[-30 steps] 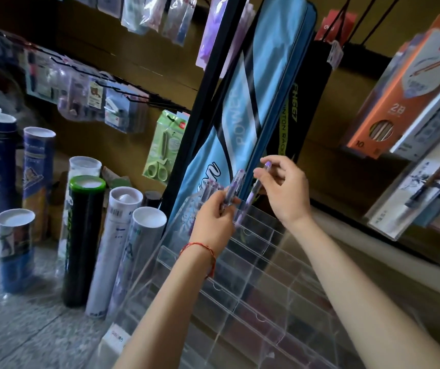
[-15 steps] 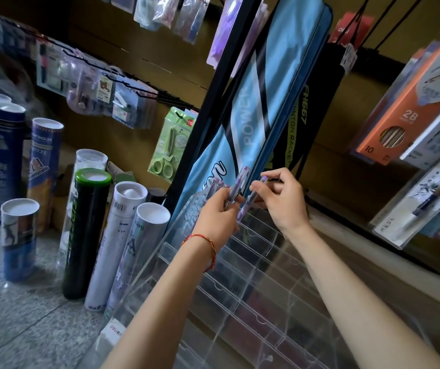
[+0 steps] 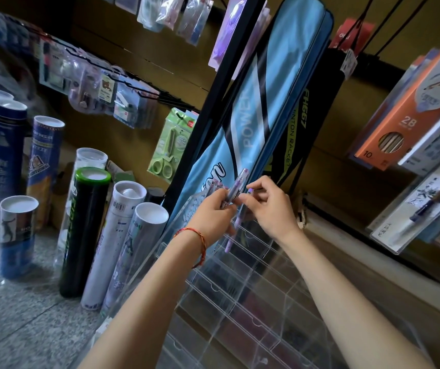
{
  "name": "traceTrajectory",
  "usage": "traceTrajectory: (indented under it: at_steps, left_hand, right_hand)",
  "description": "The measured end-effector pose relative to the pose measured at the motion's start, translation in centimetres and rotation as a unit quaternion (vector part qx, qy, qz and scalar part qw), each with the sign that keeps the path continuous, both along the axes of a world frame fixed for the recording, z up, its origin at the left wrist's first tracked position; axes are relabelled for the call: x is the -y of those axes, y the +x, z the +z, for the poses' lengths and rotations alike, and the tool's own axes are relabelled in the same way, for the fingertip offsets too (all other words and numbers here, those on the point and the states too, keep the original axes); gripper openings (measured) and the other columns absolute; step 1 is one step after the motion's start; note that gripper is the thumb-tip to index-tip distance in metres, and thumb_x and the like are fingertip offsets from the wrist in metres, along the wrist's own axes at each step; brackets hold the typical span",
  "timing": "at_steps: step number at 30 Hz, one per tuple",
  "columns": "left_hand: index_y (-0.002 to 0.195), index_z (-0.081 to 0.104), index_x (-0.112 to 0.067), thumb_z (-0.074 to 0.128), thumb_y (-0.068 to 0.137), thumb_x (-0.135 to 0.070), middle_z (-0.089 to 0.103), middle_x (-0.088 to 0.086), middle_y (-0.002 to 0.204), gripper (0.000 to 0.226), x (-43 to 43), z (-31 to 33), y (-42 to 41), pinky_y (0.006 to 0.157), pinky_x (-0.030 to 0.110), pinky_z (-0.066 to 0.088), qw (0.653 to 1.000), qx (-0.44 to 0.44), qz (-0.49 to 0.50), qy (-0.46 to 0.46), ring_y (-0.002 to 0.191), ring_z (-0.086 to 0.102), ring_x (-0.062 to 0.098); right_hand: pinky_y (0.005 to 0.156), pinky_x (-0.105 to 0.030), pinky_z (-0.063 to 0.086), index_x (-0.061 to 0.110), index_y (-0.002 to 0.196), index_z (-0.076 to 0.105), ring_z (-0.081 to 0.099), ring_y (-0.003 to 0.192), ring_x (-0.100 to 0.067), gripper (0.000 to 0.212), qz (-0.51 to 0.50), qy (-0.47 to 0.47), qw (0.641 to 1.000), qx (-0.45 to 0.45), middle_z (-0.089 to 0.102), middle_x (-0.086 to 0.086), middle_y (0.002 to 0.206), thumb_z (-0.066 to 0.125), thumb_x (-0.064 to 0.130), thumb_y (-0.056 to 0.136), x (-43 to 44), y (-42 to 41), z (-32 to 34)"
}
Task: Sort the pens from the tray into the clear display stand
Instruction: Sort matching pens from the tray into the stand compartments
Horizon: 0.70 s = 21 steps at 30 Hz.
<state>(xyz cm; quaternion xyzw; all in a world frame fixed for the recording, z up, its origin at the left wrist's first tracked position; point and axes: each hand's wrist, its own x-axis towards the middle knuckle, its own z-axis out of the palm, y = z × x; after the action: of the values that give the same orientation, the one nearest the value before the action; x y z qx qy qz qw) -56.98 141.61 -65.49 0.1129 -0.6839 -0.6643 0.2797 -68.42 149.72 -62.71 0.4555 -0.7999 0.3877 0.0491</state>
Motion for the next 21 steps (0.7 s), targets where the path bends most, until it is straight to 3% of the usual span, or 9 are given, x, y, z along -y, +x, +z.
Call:
traceTrajectory:
  at_steps: [3, 7, 9, 11, 13, 16, 19, 21]
  left_hand:
    - [0.098, 0.049, -0.010, 0.040, 0.097, -0.009, 0.043, -0.001, 0.067, 0.009, -0.1, -0.2, 0.0, 0.036, 0.007, 0.034, 1.000, 0.007, 0.005, -0.013, 0.053, 0.050, 0.010]
    - [0.097, 0.049, -0.012, 0.040, 0.097, -0.010, 0.045, -0.001, 0.067, 0.010, -0.1, -0.2, 0.0, 0.034, 0.007, 0.032, 1.000, 0.009, 0.006, -0.015, 0.054, 0.049, 0.010]
    - [0.097, 0.049, -0.011, 0.039, 0.097, -0.010, 0.044, -0.001, 0.067, 0.010, -0.2, -0.2, -0.1, 0.033, 0.007, 0.031, 1.000, 0.004, 0.010, -0.013, 0.053, 0.048, 0.010]
    - [0.096, 0.050, -0.012, 0.038, 0.097, -0.009, 0.045, -0.002, 0.068, 0.013, -0.5, -0.2, -0.2, 0.034, 0.008, 0.032, 0.999, -0.012, 0.028, -0.013, 0.055, 0.049, 0.013]
    - [0.090, 0.050, -0.017, 0.039, 0.097, -0.010, 0.051, 0.000, 0.075, 0.016, -0.5, -0.2, -0.4, 0.041, 0.011, 0.038, 0.998, -0.029, 0.047, -0.019, 0.057, 0.051, 0.016]
    - [0.090, 0.051, -0.017, 0.040, 0.097, -0.008, 0.061, 0.002, 0.089, 0.017, -0.5, 0.0, -0.5, 0.052, 0.020, 0.046, 0.998, -0.056, 0.034, -0.003, 0.062, 0.054, 0.017]
    - [0.095, 0.054, -0.013, 0.039, 0.096, -0.005, 0.063, 0.000, 0.079, 0.016, -0.7, 0.5, -0.6, 0.043, 0.013, 0.040, 0.998, -0.054, -0.020, 0.033, 0.045, 0.050, 0.004]
    - [0.096, 0.051, -0.008, 0.039, 0.096, -0.005, 0.060, 0.001, 0.069, 0.013, -1.1, 1.0, -0.6, 0.038, 0.015, 0.037, 0.995, -0.036, -0.073, 0.057, 0.036, 0.042, 0.004]
  right_hand:
    - [0.067, -0.053, 0.056, 0.014, 0.085, 0.046, 0.067, 0.075, -0.035, 0.021, -0.013, 0.043, 0.999, 0.003, 0.067, -0.018, 0.080, 0.065, 0.023, 0.086, 0.1, 0.0, 0.1]
    - [0.069, -0.039, 0.059, 0.013, 0.081, 0.040, 0.069, 0.067, -0.016, 0.021, -0.025, 0.099, 0.995, 0.009, 0.067, -0.014, 0.084, 0.059, 0.013, 0.090, 0.0, 0.2, 0.4]
    - [0.075, -0.035, 0.059, 0.017, 0.086, 0.046, 0.067, 0.074, -0.014, 0.014, -0.019, 0.118, 0.993, 0.004, 0.066, -0.011, 0.089, 0.059, 0.016, 0.091, -0.1, 0.3, 0.6]
    - [0.087, -0.032, 0.054, 0.018, 0.106, 0.054, 0.062, 0.094, -0.014, 0.016, -0.016, 0.078, 0.997, 0.011, 0.064, -0.006, 0.104, 0.058, 0.022, 0.091, -0.2, 0.7, 1.2]
    - [0.092, -0.028, 0.050, 0.018, 0.119, 0.053, 0.059, 0.103, -0.011, 0.027, 0.001, -0.034, 0.998, 0.054, 0.062, -0.001, 0.111, 0.055, 0.023, 0.093, -0.5, 1.5, 2.8]
    - [0.080, -0.022, 0.052, 0.021, 0.114, 0.057, 0.062, 0.094, -0.008, 0.021, 0.111, -0.083, 0.983, 0.116, 0.065, 0.001, 0.102, 0.052, 0.020, 0.094, -0.6, 4.0, 4.6]
    - [0.079, -0.022, 0.054, 0.024, 0.106, 0.059, 0.065, 0.093, -0.009, 0.023, 0.122, -0.068, 0.987, 0.079, 0.068, -0.002, 0.099, 0.056, 0.007, 0.090, -0.6, 4.4, 4.6]
    - [0.073, -0.019, 0.054, 0.022, 0.106, 0.058, 0.068, 0.083, -0.008, 0.027, 0.138, -0.076, 0.974, 0.162, 0.070, -0.002, 0.092, 0.058, 0.003, 0.088, -1.0, 4.3, 4.5]
